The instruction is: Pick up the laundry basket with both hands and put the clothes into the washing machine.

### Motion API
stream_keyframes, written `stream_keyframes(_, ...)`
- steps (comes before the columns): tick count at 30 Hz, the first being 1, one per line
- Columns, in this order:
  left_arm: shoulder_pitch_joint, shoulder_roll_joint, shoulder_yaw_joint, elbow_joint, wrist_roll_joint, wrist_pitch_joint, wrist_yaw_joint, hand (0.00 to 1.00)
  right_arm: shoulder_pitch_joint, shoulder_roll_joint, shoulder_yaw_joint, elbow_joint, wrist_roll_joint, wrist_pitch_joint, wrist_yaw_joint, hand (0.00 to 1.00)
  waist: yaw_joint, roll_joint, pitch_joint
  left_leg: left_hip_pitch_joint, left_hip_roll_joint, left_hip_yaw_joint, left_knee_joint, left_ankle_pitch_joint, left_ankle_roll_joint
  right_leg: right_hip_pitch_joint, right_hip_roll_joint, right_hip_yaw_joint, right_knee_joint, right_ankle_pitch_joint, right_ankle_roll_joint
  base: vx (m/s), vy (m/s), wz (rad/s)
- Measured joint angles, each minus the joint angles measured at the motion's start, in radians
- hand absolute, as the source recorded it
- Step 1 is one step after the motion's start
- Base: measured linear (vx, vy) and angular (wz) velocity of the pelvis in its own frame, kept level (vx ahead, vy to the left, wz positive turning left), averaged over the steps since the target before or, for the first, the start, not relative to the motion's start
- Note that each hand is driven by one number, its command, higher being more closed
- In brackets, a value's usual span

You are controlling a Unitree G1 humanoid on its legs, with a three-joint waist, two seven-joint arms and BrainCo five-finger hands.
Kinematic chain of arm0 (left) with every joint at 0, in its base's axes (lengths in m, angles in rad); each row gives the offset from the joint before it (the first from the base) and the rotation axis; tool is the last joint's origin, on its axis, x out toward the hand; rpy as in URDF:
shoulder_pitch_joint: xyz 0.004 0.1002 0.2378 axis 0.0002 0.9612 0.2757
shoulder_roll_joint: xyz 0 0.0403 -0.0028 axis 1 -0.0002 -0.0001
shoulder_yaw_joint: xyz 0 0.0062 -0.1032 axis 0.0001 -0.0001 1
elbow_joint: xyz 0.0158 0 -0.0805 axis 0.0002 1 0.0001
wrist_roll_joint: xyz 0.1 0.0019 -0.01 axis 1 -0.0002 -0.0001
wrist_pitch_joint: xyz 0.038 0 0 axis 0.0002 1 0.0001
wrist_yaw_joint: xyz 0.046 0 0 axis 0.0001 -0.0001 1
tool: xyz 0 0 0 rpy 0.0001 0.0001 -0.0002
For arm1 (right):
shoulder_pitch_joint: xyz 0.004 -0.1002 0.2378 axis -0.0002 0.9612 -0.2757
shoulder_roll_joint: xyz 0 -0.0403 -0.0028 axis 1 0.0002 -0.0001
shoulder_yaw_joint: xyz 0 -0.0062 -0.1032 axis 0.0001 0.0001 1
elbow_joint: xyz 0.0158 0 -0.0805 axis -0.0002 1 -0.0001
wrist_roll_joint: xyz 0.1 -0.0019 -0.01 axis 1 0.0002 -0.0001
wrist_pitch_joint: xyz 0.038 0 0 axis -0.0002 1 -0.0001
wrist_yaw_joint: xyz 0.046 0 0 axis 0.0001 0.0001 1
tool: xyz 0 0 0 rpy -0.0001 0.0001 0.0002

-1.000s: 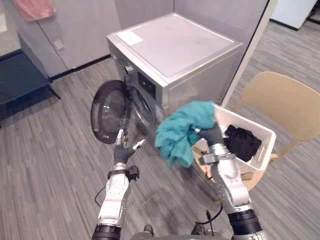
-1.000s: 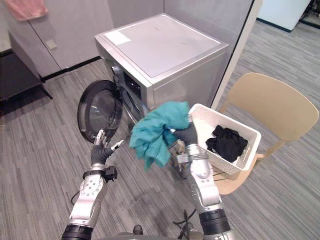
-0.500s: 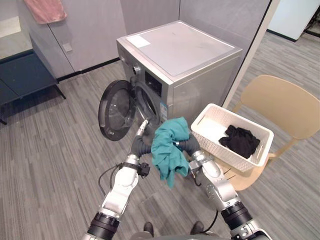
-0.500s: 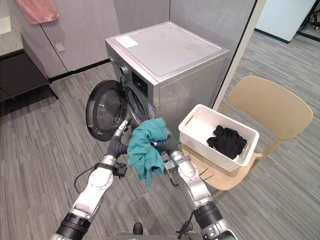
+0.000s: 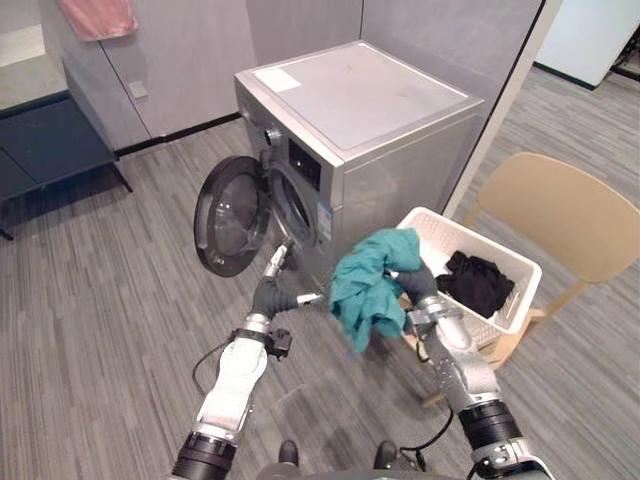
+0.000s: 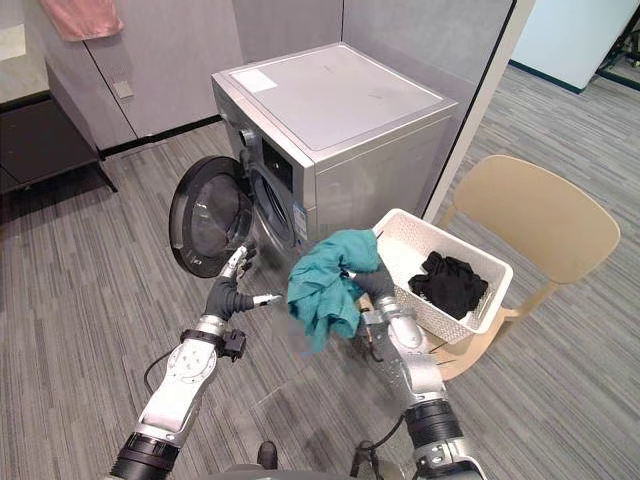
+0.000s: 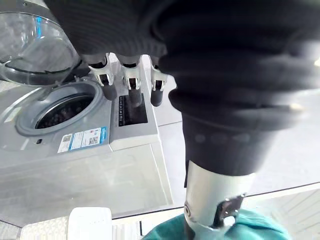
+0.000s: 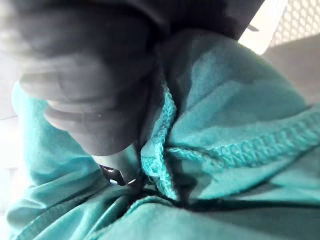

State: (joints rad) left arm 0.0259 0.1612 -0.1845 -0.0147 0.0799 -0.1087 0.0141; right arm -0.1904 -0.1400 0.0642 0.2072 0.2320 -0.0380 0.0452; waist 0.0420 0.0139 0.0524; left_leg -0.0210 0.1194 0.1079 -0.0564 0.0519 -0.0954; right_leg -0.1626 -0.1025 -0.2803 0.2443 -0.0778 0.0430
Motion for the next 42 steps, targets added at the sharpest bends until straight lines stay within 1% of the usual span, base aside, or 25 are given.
stream_keyframes(1, 0.000, 0.000, 0.000, -0.011, 0.000, 0.000, -0.013, 0.00, 0.000, 0.001, -0.010, -0.004, -0.018, 0.004, -0.001, 1.00, 0.000, -0.001, -0.001, 0.000, 0.000, -0.007, -0.004, 0.010, 0.002, 0.000, 0.001, -0.003, 0.000, 0.000, 0.000, 0.04, -0.027, 0.09)
stream_keyframes(3, 0.000, -0.001, 0.000, -0.028, 0.000, -0.008, -0.017, 0.00, 0.000, 0.001, -0.022, -0.021, -0.041, 0.005, -0.002, 1.00, -0.002, -0.001, -0.001, 0.002, -0.001, -0.021, -0.017, 0.021, 0.004, 0.002, 0.000, -0.010, 0.000, 0.000, 0.000, 0.04, -0.019, 0.16)
stream_keyframes(7, 0.003, -0.002, -0.010, -0.033, 0.000, -0.012, -0.035, 0.00, 0.001, 0.008, -0.026, -0.035, -0.048, 0.005, -0.002, 1.00, -0.002, -0.002, -0.001, 0.025, -0.002, -0.031, -0.020, 0.024, 0.004, 0.023, -0.001, -0.015, -0.003, 0.000, 0.000, 0.05, -0.015, 0.09)
stream_keyframes(10, -0.002, 0.002, -0.085, -0.030, 0.002, -0.013, -0.034, 0.00, 0.000, 0.021, 0.017, -0.035, -0.048, 0.005, -0.002, 1.00, -0.003, -0.006, -0.004, 0.019, -0.003, -0.032, -0.019, 0.021, 0.007, 0.030, -0.004, -0.017, -0.001, -0.013, 0.002, -0.05, -0.010, 0.09)
stream_keyframes(11, -0.008, 0.000, -0.126, -0.019, 0.004, -0.013, -0.034, 0.00, 0.000, 0.024, 0.043, -0.033, -0.048, 0.005, -0.001, 1.00, -0.003, -0.006, -0.004, 0.017, -0.003, -0.034, -0.019, 0.018, 0.011, 0.030, -0.004, -0.018, -0.002, -0.019, 0.011, -0.03, -0.011, 0.07)
stream_keyframes(14, -0.019, -0.003, -0.212, 0.025, 0.027, -0.013, -0.028, 0.00, -0.004, 0.031, 0.135, -0.031, -0.048, 0.006, 0.000, 1.00, -0.003, -0.006, -0.004, 0.017, -0.001, -0.034, -0.020, 0.018, 0.011, 0.029, -0.003, -0.017, -0.001, -0.020, 0.011, -0.01, -0.004, 0.01)
stream_keyframes(15, -0.026, -0.017, -0.207, 0.050, 0.044, -0.013, -0.012, 0.00, -0.005, 0.036, 0.138, -0.023, -0.057, 0.007, -0.002, 1.00, -0.001, -0.008, -0.005, 0.015, -0.001, -0.034, -0.020, 0.019, 0.011, 0.024, -0.003, -0.017, 0.000, -0.020, 0.010, 0.00, 0.000, 0.00)
stream_keyframes(16, -0.030, -0.020, -0.208, 0.057, 0.052, -0.013, -0.010, 0.00, -0.007, 0.036, 0.143, -0.023, -0.059, 0.008, -0.002, 1.00, -0.001, -0.009, -0.006, 0.012, -0.001, -0.033, -0.020, 0.019, 0.011, 0.021, -0.003, -0.016, 0.001, -0.020, 0.010, 0.00, 0.000, 0.00)
stream_keyframes(17, -0.043, -0.011, -0.212, 0.073, 0.061, -0.013, -0.008, 1.00, -0.013, 0.031, 0.150, -0.023, -0.064, 0.009, -0.002, 1.00, -0.001, -0.010, -0.007, 0.008, -0.001, -0.031, -0.020, 0.020, 0.011, 0.014, -0.003, -0.015, 0.004, -0.020, 0.009, 0.00, 0.000, 0.00)
stream_keyframes(19, -0.068, -0.006, -0.220, 0.102, 0.083, -0.013, -0.001, 1.00, -0.014, 0.025, 0.155, -0.023, -0.064, 0.012, -0.002, 1.00, -0.004, -0.014, -0.009, 0.008, -0.001, -0.028, -0.024, 0.025, 0.005, 0.010, -0.004, -0.012, 0.007, -0.016, 0.003, 0.04, -0.016, -0.05)
stream_keyframes(21, -0.090, -0.002, -0.221, 0.122, 0.091, -0.012, 0.022, 1.00, -0.014, 0.023, 0.160, -0.023, -0.064, 0.016, -0.002, 1.00, -0.005, -0.021, -0.015, 0.003, -0.001, -0.022, -0.025, 0.027, 0.002, -0.002, -0.003, -0.005, 0.013, -0.016, 0.003, 0.07, -0.025, -0.08)
stream_keyframes(23, -0.118, 0.002, -0.219, 0.150, 0.093, -0.010, 0.046, 1.00, -0.014, 0.014, 0.168, -0.023, -0.064, 0.025, -0.002, 1.00, -0.011, -0.023, -0.016, 0.003, -0.001, -0.022, -0.028, 0.028, 0.001, -0.003, -0.002, -0.003, 0.013, -0.015, 0.002, 0.06, -0.022, -0.01)
stream_keyframes(24, -0.133, 0.004, -0.216, 0.162, 0.102, -0.009, 0.058, 1.00, -0.014, 0.008, 0.174, -0.023, -0.064, 0.026, -0.002, 0.00, -0.017, -0.023, -0.016, 0.004, -0.002, -0.022, -0.029, 0.028, 0.001, -0.003, -0.002, 0.001, 0.013, -0.015, 0.002, 0.04, -0.010, 0.00)
stream_keyframes(27, -0.141, 0.024, -0.212, 0.169, 0.120, -0.008, 0.082, 1.00, -0.014, 0.006, 0.201, -0.023, -0.064, 0.026, 0.001, 0.00, -0.030, -0.024, -0.017, 0.008, -0.001, -0.019, -0.030, 0.028, 0.001, -0.003, 0.001, 0.008, 0.010, -0.015, 0.001, 0.05, -0.012, -0.03)
stream_keyframes(31, -0.132, 0.022, -0.201, 0.178, 0.129, -0.008, 0.083, 1.00, -0.011, 0.009, 0.209, -0.025, -0.063, 0.026, 0.006, 0.00, -0.029, -0.024, -0.017, 0.014, 0.002, -0.018, -0.028, 0.028, 0.001, 0.000, 0.006, 0.011, 0.004, -0.011, -0.004, 0.02, -0.009, -0.02)
stream_keyframes(34, -0.107, 0.011, -0.172, 0.177, 0.128, -0.008, 0.083, 1.00, 0.024, 0.026, 0.198, -0.037, -0.063, 0.026, 0.021, 0.00, -0.028, -0.025, -0.018, 0.014, 0.003, -0.018, -0.027, 0.027, 0.002, 0.002, 0.009, 0.012, 0.000, -0.011, -0.004, 0.00, 0.000, 0.00)
stream_keyframes(36, -0.074, -0.004, -0.145, 0.177, 0.116, -0.007, 0.083, 1.00, 0.075, 0.055, 0.176, -0.069, -0.063, 0.026, 0.022, 0.00, -0.028, -0.026, -0.018, 0.015, 0.003, -0.018, -0.027, 0.027, 0.002, 0.004, 0.009, 0.013, 0.000, -0.011, -0.004, 0.00, 0.000, 0.00)
stream_keyframes(37, -0.066, -0.012, -0.136, 0.177, 0.108, -0.007, 0.082, 1.00, 0.087, 0.057, 0.170, -0.077, -0.063, 0.026, 0.022, 0.00, -0.028, -0.026, -0.018, 0.015, 0.003, -0.018, -0.028, 0.027, 0.002, 0.004, 0.009, 0.013, 0.000, -0.011, -0.004, 0.00, 0.000, 0.00)
stream_keyframes(40, -0.031, -0.062, -0.080, 0.176, 0.084, -0.005, 0.081, 1.00, 0.134, 0.090, 0.129, -0.124, -0.066, 0.026, 0.023, 0.00, -0.028, -0.026, -0.019, 0.020, 0.004, -0.020, -0.033, 0.024, 0.006, 0.020, 0.010, 0.008, -0.008, -0.013, -0.002, -0.01, -0.009, 0.03)
stream_keyframes(42, -0.009, -0.101, -0.026, 0.159, 0.065, -0.005, 0.083, 1.00, 0.165, 0.109, 0.083, -0.186, -0.074, 0.023, 0.022, 0.00, -0.028, -0.028, -0.021, 0.023, 0.004, -0.022, -0.034, 0.024, 0.006, 0.027, 0.011, 0.007, -0.015, -0.013, -0.002, 0.03, -0.009, 0.03)
